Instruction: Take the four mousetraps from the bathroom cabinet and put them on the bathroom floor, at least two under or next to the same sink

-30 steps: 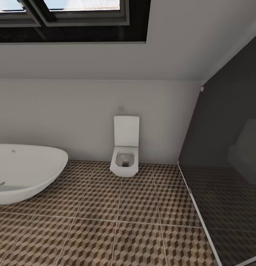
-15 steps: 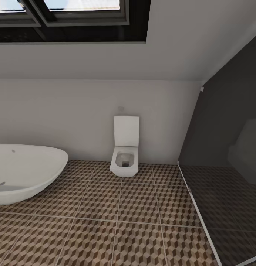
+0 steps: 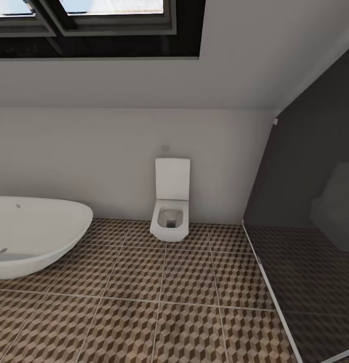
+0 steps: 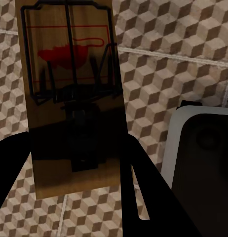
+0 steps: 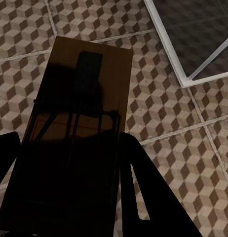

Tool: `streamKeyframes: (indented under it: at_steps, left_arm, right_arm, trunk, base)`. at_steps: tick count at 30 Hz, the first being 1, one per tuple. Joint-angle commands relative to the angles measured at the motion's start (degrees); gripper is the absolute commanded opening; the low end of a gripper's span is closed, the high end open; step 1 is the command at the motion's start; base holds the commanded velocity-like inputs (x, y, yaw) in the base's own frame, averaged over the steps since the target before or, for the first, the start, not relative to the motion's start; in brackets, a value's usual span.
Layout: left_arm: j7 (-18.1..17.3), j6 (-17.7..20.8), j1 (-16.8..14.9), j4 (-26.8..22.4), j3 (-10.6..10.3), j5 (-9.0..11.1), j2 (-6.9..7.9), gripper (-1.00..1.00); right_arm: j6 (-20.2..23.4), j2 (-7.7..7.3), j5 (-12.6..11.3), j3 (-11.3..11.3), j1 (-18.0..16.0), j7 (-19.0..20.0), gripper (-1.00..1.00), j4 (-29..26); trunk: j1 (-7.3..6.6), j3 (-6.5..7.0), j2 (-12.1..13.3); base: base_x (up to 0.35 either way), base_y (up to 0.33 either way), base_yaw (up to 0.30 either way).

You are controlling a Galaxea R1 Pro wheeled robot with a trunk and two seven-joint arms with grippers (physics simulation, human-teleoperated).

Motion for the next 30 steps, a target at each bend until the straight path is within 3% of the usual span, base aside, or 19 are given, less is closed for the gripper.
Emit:
streamKeyframes:
  at_steps: [1, 30]
  left_arm:
    - [0.3, -0.2, -0.1, 0.1, -0.4, -0.1, -0.03, -1.0]
    - [0.3, -0.2, -0.1, 0.1, -0.4, -0.1, -0.03, -1.0]
  right_arm:
    - [-0.1, -0.01, -0.1, 0.5, 0.0, -0.5, -1.0, 0.0]
    - [-0.1, -0.01, -0.1, 0.5, 0.0, -0.5, -1.0, 0.0]
  trunk:
    - [0.03, -0.11, -0.1]
    - [0.03, -0.11, -0.1]
  base:
    - [0.0, 0.0, 0.0]
    - [0.0, 0.0, 0.0]
